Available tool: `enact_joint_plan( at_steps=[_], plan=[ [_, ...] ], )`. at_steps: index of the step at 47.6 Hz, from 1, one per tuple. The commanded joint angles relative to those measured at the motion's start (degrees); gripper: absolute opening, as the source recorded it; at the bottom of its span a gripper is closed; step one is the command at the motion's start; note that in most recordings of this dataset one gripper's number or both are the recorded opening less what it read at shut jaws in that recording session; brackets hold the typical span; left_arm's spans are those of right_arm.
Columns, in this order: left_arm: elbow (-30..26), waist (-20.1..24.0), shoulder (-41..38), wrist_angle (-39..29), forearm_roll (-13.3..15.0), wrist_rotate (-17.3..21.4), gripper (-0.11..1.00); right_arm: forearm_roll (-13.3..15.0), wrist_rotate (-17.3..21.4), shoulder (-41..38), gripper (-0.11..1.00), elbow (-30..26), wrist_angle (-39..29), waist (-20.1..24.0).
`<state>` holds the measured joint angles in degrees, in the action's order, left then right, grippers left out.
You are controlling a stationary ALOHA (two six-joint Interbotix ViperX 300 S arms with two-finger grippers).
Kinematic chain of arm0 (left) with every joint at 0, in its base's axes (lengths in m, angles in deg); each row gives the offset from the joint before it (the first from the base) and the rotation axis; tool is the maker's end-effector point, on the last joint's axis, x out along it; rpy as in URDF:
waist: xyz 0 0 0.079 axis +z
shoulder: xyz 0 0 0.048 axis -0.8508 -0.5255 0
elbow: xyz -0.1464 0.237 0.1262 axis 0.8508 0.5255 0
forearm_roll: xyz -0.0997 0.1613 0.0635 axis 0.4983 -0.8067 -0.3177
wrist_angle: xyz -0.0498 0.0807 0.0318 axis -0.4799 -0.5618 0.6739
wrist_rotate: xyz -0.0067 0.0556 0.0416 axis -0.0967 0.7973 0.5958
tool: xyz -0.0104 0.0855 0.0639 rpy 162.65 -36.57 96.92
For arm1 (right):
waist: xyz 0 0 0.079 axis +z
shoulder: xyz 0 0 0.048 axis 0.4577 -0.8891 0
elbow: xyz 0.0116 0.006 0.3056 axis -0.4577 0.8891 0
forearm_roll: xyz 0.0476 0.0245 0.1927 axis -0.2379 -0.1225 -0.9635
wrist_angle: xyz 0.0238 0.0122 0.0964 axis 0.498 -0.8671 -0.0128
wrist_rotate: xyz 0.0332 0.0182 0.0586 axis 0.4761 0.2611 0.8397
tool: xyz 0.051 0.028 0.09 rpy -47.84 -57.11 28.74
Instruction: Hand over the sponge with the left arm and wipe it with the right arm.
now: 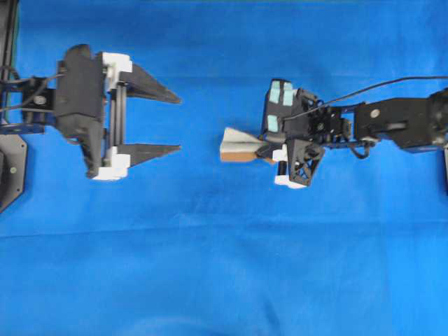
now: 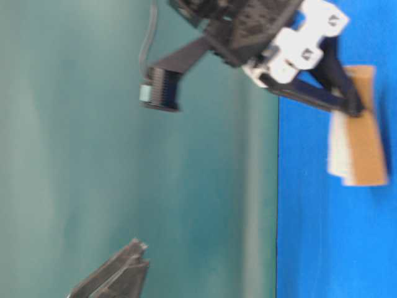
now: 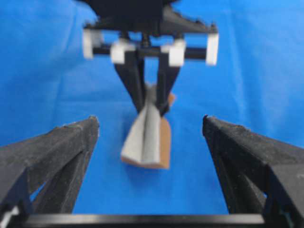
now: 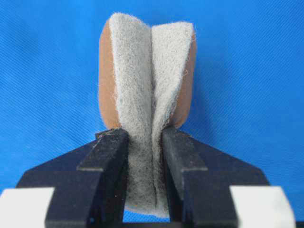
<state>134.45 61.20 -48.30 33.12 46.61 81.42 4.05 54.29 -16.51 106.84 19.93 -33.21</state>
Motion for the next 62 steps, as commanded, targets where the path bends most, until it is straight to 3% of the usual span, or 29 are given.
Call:
enact_joint_plan(
  at_steps=[1, 14, 32, 41, 52, 62],
  plan=[
    [0.4, -0.1, 2.7, 1.3, 0.2, -0.1, 0.88, -0.2, 0.1, -1.4, 0.28, -0.5, 1.9, 0.1],
    [1.8, -0.1, 4.9, 1.3, 0.2, -0.2, 0.88, -0.2, 0.1, -2.1, 0.28, -0.4, 2.5, -1.8],
    [1.8, -0.1, 4.6, 1.2, 0.2, -0.2, 0.88, 1.3, -0.5, -1.1, 0.26, -0.2, 3.4, -15.2],
    [1.9, -0.1, 4.5, 1.2, 0.2, -0.1, 0.88, 2.9, -0.5, -1.1, 0.26, -0.9, 4.3, -18.7],
    [1.9, -0.1, 4.5, 1.1, 0.2, -0.1, 0.88, 3.3, -0.2, -1.1, 0.26, -0.7, 4.1, -17.4],
    [1.9, -0.1, 4.5, 1.1, 0.2, -0.1, 0.88, 2.5, 0.6, -1.8, 0.26, -0.4, 4.0, -8.9]
  ],
)
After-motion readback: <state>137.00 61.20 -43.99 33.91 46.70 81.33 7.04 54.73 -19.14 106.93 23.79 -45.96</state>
